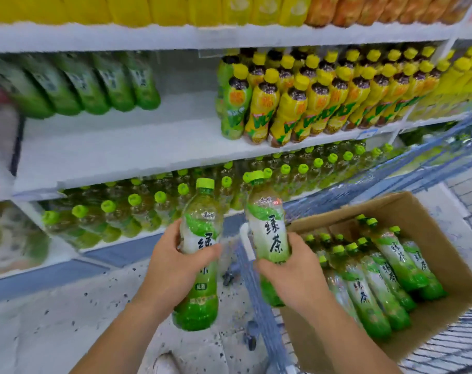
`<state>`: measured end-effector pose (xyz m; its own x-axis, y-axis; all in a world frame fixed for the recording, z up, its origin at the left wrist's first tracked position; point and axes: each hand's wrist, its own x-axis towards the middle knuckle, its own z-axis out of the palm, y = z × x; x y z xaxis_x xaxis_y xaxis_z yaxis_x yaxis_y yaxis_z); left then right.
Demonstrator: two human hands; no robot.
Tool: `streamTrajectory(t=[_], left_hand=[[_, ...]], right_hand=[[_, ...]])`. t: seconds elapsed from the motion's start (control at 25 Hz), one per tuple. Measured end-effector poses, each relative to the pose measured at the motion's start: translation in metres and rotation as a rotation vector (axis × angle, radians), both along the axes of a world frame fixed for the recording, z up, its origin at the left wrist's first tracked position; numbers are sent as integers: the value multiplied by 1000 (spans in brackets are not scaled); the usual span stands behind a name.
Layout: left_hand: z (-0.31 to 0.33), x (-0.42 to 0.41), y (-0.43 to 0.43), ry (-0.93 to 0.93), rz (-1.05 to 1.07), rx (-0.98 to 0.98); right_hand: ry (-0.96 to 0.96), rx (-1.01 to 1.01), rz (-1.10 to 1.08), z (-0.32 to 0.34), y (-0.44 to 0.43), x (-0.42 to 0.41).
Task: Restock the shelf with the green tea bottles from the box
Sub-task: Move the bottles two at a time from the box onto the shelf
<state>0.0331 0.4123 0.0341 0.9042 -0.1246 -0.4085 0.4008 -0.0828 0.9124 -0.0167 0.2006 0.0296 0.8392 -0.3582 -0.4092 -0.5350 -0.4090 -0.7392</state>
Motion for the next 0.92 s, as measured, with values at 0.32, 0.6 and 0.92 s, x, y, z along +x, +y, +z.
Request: streamTrajectory(t=[0.32,0.6,0.92], left_hand=[[15,75,121,-203,35,198],[7,160,110,-374,73,247],[-32,256,90,-594,119,200]], right_hand=[[-186,111,36,-8,107,83],[-371,192,7,-25,126,174],[-528,190,23,-60,118,274]])
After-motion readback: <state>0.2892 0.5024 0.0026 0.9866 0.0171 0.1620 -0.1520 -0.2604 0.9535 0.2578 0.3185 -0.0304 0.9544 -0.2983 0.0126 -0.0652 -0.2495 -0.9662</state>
